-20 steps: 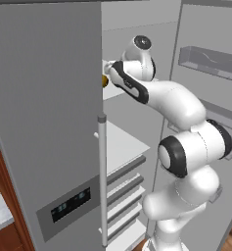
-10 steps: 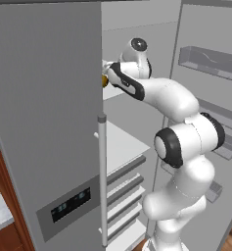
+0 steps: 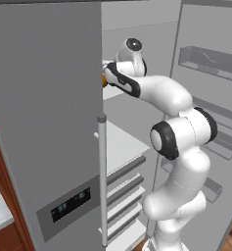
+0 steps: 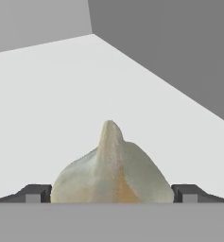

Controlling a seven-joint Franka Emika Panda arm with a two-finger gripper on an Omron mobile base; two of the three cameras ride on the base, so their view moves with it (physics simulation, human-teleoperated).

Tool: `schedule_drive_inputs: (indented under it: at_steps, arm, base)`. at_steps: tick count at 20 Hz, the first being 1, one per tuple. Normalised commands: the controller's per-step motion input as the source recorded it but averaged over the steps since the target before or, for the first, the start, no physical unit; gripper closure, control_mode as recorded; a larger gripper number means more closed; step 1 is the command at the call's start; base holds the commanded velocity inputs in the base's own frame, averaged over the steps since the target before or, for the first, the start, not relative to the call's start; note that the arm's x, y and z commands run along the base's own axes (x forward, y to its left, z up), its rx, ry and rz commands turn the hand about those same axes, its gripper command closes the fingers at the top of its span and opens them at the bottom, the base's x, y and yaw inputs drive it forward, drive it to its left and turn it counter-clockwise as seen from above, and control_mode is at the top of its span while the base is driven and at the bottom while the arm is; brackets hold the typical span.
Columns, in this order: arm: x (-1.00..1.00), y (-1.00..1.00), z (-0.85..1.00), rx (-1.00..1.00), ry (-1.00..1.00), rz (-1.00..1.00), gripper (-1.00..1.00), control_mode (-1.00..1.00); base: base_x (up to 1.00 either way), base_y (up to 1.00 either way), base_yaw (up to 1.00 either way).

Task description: Retrieve the bottle and the shaker from the cabinet and place them next to the mixing bowl on the counter. Then add garlic from the fridge to the mixing bowl.

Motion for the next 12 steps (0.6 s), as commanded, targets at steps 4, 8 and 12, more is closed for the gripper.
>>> schedule_drive_inputs:
  at_steps: [4,8,12]
  arm:
    - [0.23,0.12,-0.12,0.0,0.01,0.0,-1.0,-1.0]
    - [0.13,0.01,-0.18,0.0,0.0,0.0,1.0,-1.0]
    - [0.0,0.0,-0.27,0.0,0.01,0.0,1.0,-1.0]
  base:
    - [0.0,0.0,0.0]
    - [0.0,0.0,0.0]
    - [0.0,0.0,0.0]
